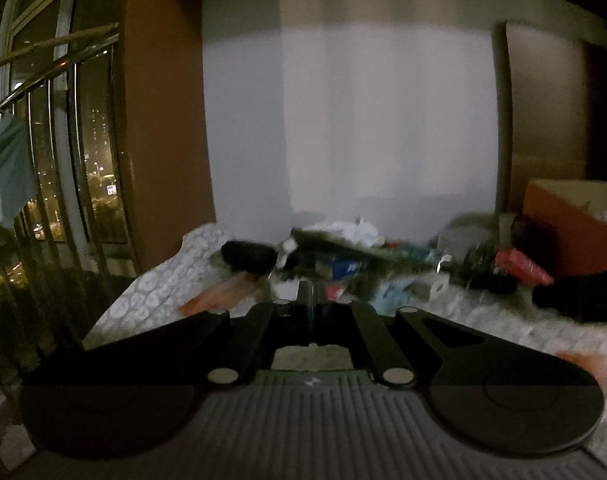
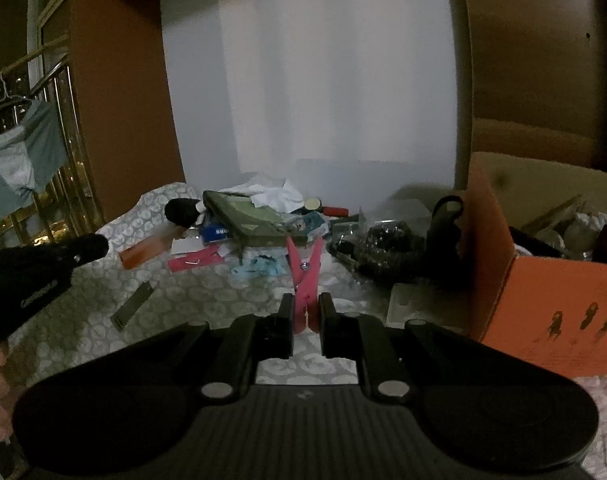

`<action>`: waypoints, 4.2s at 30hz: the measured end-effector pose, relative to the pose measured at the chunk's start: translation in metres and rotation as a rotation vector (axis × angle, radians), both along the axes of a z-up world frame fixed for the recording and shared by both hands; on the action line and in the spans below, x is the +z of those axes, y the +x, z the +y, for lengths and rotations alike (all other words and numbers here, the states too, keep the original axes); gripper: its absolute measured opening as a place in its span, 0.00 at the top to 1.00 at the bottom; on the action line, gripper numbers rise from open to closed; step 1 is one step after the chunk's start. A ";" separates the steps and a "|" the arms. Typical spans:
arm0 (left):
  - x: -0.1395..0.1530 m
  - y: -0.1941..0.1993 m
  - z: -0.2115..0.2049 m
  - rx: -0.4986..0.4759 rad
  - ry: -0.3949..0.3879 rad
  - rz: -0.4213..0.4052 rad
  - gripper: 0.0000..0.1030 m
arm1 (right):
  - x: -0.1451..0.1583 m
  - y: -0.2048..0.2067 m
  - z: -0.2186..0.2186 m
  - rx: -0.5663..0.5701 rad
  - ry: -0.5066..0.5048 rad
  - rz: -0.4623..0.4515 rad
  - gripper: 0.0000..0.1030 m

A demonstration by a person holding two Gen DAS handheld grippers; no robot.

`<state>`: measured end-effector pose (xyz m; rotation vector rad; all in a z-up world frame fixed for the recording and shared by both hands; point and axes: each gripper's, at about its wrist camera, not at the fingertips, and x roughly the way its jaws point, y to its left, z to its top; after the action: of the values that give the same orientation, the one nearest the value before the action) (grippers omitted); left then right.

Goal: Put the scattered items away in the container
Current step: 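Carry the pink clothespin and metal clip over the orange box, then open both tools to drop the clothespin and clip into the box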

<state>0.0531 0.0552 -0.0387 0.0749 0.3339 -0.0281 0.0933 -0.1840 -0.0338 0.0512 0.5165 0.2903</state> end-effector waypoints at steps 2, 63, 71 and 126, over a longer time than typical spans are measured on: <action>-0.007 0.000 0.008 0.018 0.018 0.014 0.97 | -0.002 0.001 0.002 0.004 0.002 0.005 0.91; 0.073 0.037 -0.199 -0.320 -0.049 0.027 0.90 | 0.073 -0.007 -0.183 -0.350 -0.038 -0.195 0.90; 0.063 0.057 -0.252 -0.341 -0.029 0.056 0.90 | 0.051 0.025 -0.233 -0.413 -0.008 -0.169 0.90; 0.053 0.075 -0.260 -0.277 -0.045 0.085 0.18 | 0.036 0.044 -0.249 -0.571 0.005 -0.152 0.26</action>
<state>0.1282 -0.2051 0.0142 0.0746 0.4056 -0.3137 0.1376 -0.4330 0.0018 0.1769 0.3317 -0.2620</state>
